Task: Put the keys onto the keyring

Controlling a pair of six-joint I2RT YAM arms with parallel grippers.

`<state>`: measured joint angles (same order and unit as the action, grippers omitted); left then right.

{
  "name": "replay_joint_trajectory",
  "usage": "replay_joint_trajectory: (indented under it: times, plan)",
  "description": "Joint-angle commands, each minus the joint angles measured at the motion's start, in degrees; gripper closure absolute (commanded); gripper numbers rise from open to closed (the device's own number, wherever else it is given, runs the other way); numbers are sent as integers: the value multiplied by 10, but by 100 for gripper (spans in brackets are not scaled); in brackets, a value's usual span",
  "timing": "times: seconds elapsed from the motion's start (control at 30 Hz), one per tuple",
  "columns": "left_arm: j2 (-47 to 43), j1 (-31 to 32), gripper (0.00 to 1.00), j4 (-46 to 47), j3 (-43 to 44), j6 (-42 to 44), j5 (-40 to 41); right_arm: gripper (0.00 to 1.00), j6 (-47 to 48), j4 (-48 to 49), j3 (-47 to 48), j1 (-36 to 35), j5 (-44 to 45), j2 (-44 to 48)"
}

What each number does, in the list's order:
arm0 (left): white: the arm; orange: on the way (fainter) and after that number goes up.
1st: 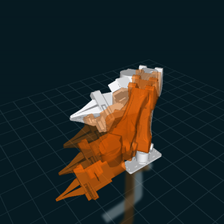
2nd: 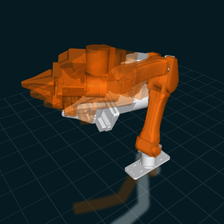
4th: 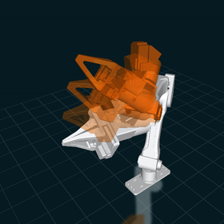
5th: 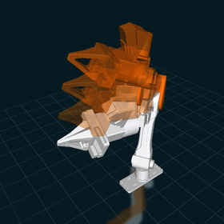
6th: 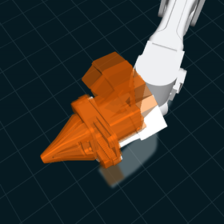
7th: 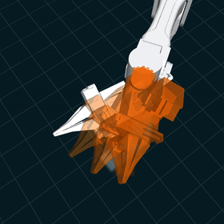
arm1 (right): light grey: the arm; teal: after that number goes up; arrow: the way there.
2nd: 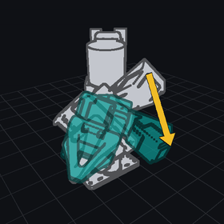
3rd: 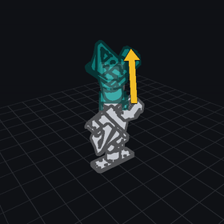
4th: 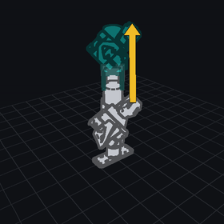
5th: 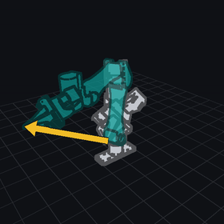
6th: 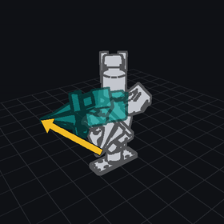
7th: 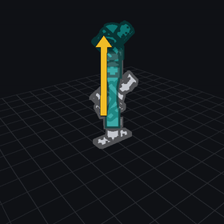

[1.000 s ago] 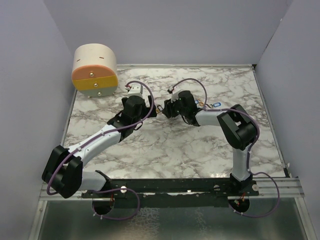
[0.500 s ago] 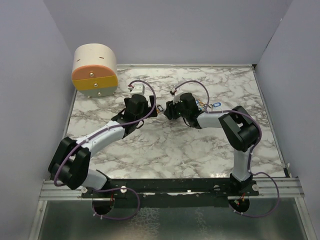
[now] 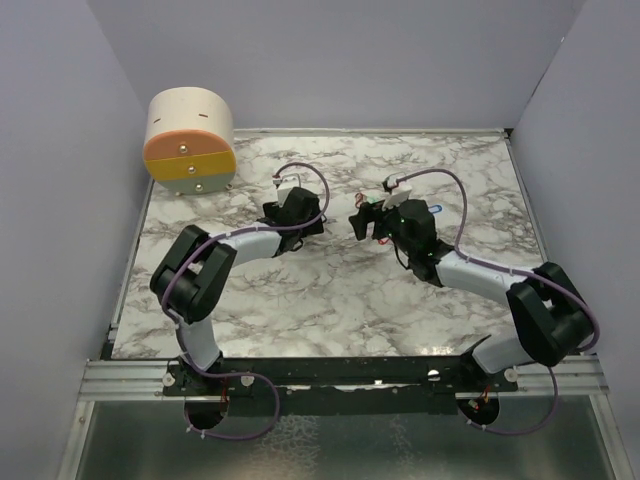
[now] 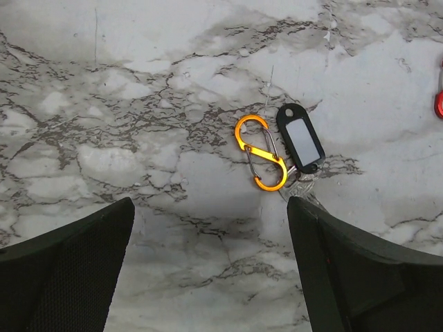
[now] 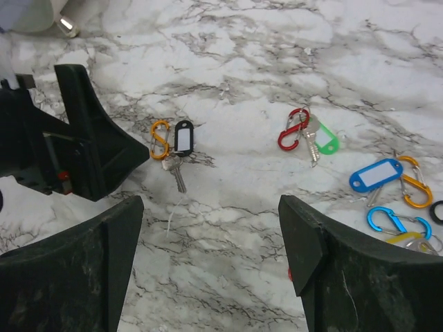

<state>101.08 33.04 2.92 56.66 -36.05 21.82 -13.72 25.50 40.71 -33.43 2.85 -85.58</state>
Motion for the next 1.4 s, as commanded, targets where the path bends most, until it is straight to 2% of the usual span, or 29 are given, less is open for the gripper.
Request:
replay_joint_trajectory:
  times: [0.0,0.4,1.37]
  plan:
    - [39,10,7,12,39,-19,47,18,7,31,-39,-3,78,49]
    - [103,26,7,-35,118,-15,123,17,16,41,-58,-3,94,88]
    - [141,26,8,-60,136,4,135,17,18,43,-55,-3,100,73]
